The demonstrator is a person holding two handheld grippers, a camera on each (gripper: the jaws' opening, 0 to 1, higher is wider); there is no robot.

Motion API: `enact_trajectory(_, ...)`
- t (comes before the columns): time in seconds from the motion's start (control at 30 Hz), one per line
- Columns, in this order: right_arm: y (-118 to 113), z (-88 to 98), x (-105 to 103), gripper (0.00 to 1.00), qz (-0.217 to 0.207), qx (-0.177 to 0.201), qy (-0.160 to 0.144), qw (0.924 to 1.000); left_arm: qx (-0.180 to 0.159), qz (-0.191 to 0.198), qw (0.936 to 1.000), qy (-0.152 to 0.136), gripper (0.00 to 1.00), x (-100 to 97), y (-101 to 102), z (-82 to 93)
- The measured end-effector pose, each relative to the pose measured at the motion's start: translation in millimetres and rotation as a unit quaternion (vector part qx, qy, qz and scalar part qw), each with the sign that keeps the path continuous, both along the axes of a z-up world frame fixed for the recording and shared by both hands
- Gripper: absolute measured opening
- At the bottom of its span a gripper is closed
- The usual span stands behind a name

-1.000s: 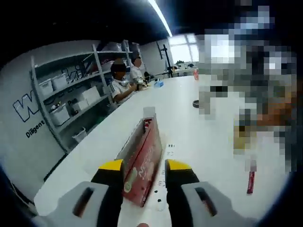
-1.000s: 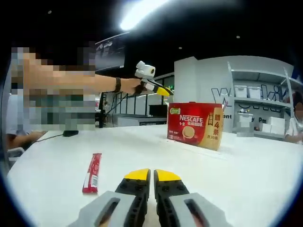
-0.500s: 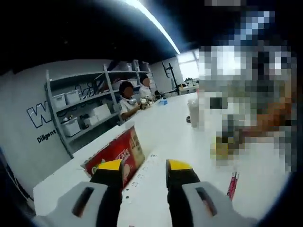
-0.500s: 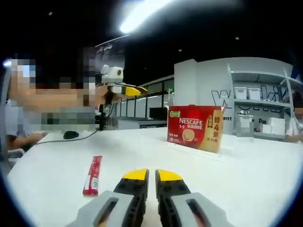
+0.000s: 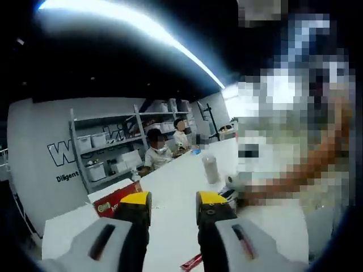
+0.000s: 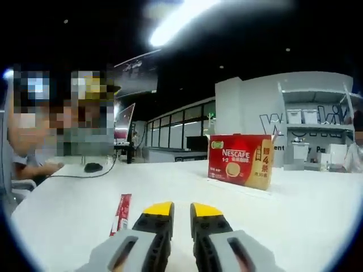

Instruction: Tear open the coffee pouch, take out the coffee, and pour the coffee from the pouch into the cup

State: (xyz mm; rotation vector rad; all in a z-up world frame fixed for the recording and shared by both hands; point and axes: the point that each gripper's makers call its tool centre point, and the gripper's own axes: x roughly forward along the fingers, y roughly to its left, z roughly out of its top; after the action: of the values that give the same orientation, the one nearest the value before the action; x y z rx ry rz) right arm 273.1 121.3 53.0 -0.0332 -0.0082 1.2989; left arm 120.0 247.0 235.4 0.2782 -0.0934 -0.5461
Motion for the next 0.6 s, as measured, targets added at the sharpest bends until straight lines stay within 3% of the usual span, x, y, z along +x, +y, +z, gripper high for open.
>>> enact_trajectory(0.1, -17.0, 8.3, -10.9, 0.15, -0.028, 0.037, 0.06, 0.9971, -0.016, 0.002, 0.9999, 0.0, 0.32, -33.3, -9.1, -3.7)
enact_trajectory(0.23, -38.9, 29.8, -37.9, 0.17, -0.031, 0.06, 0.083, 0.9943, -0.035, 0.002, 0.9992, 0.017, 0.29, -78.0, -21.5, -8.6)
enact_trajectory(0.3, -47.4, 44.4, -52.8, 0.17, -0.026, 0.068, 0.079, 0.9942, -0.039, 0.004, 0.9989, 0.025, 0.28, -96.2, -26.8, -8.5)
enact_trajectory(0.4, -63.8, 82.3, -95.2, 0.16, -0.002, 0.085, 0.061, 0.9945, -0.051, 0.002, 0.9984, 0.024, 0.28, -134.6, -39.6, 0.1)
enact_trajectory(0.5, -74.2, 108.3, -126.8, 0.17, 0.014, 0.088, 0.041, 0.9952, -0.055, 0.0, 0.9983, 0.018, 0.28, -154.1, -47.3, 3.7)
enact_trajectory(0.6, -88.3, 134.9, -166.6, 0.18, 0.033, 0.069, -0.004, 0.9971, -0.046, -0.007, 0.9989, 0.007, 0.27, -163.9, -54.1, -6.7)
